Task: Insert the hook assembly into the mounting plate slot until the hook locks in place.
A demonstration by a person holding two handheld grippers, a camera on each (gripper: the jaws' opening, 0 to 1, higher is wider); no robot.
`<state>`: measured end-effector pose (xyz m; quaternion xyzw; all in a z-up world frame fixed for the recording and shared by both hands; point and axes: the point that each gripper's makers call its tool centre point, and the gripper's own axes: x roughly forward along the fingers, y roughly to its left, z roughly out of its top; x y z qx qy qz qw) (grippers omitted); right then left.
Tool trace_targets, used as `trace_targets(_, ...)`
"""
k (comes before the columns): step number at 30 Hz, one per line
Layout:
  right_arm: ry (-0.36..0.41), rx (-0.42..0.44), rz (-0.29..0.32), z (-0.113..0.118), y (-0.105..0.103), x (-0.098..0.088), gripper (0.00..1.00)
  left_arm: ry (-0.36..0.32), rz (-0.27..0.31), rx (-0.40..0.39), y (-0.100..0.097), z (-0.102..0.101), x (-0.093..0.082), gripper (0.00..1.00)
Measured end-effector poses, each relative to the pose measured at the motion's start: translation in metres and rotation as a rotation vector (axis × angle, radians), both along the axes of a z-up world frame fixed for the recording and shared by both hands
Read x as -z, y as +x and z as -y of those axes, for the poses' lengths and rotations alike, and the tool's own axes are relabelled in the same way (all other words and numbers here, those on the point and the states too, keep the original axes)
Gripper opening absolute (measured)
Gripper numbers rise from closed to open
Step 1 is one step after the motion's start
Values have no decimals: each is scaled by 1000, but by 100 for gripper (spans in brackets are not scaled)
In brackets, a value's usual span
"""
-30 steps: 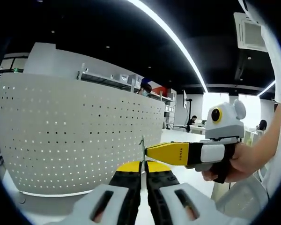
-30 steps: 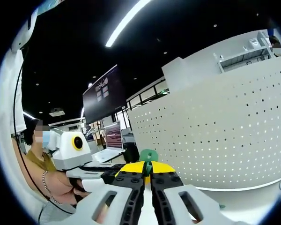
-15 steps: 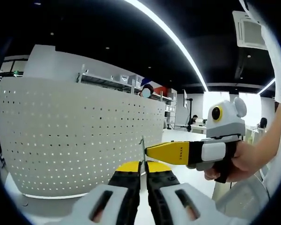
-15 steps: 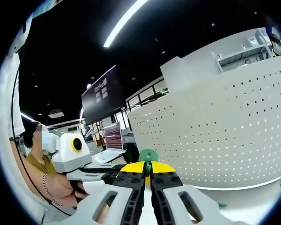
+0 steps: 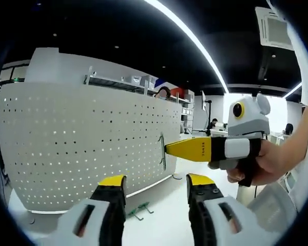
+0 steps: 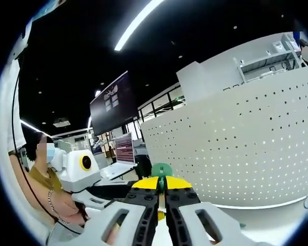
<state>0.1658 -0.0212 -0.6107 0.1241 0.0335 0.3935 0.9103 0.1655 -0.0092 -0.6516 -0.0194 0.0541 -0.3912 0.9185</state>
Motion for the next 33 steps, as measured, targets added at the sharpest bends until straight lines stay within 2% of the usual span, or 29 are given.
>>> trace_targets(7,9,30,-5,0,4,1,0,10,-27,8,5,-7,4,75)
trace_targets(13,-3,64,-4,9,8,0,0,18,-22,17,5,-2,5,76)
trace_targets(17,-59,118,27,18,19,-6,0,18,-31,13,5,-4,12,75)
trace_targets(20,-147,172,42,23,31,-7,0,20,-40,13,1,-8,17,75)
trace_targets(22,-215,218,79,27,38,-11,0,16,-51,10,0,-12,20,75)
trace_targets(24,-253,223,101,25,41,-15,0,19,-53,5,-1,-14,22,75)
trace_targets(25,-256,227,113,24,41,-17,0,19,-54,3,-1,-15,22,75)
trace_targets(33,-242,236,94,15,56,-25,0,15,-61,-15,-2,-24,26,74)
